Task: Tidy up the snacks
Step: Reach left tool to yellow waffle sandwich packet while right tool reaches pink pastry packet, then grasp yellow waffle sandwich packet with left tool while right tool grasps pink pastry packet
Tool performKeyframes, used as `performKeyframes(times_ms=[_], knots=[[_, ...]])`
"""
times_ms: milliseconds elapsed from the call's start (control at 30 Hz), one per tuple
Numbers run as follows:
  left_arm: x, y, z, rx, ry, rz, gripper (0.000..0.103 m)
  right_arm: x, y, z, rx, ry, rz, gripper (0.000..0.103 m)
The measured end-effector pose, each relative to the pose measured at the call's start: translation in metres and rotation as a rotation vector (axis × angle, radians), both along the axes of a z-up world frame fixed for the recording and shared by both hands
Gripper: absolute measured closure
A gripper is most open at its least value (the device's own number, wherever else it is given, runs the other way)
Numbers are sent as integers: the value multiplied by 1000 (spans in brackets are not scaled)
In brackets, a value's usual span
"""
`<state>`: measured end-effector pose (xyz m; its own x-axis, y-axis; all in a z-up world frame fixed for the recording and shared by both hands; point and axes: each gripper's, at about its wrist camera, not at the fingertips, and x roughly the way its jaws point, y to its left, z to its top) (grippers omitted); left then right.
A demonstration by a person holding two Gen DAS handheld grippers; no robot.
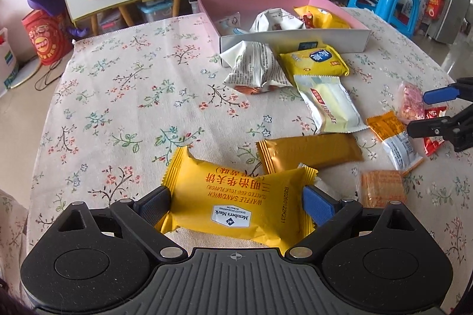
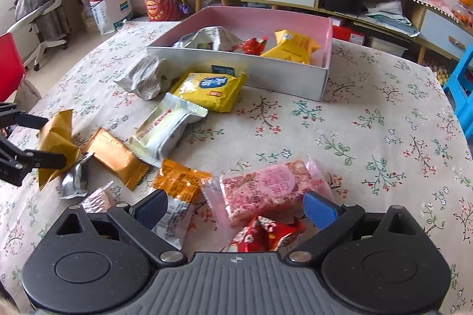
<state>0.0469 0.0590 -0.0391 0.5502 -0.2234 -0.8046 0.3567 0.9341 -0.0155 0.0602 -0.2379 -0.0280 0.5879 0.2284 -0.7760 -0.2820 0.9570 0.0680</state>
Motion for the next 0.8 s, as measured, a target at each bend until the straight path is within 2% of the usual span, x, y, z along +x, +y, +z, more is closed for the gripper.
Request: performKeyframes(times_ms=[133, 367, 433, 567, 633, 667, 800], knots=[[1, 0, -2, -2, -4, -9, 6, 8, -4, -6, -32, 2, -14, 15], [2, 0, -3, 2, -10, -37, 7, 17, -6, -9, -14, -6, -7, 18], [1, 0, -3, 4, -14, -40, 7, 18, -5, -9, -6, -5, -1, 23], [-1, -1, -2, 11, -28, -45, 10, 21, -2, -8, 11, 0, 12, 46], [-1, -1, 0, 10, -38, -44, 14, 21, 0, -7, 8, -6, 17, 53], [-1, 0, 1, 9, -44, -42, 17, 22, 1, -7, 7, -9, 20, 61], [-1, 0, 2, 8, -50, -37, 20, 23, 2, -6, 23, -7, 24, 70]])
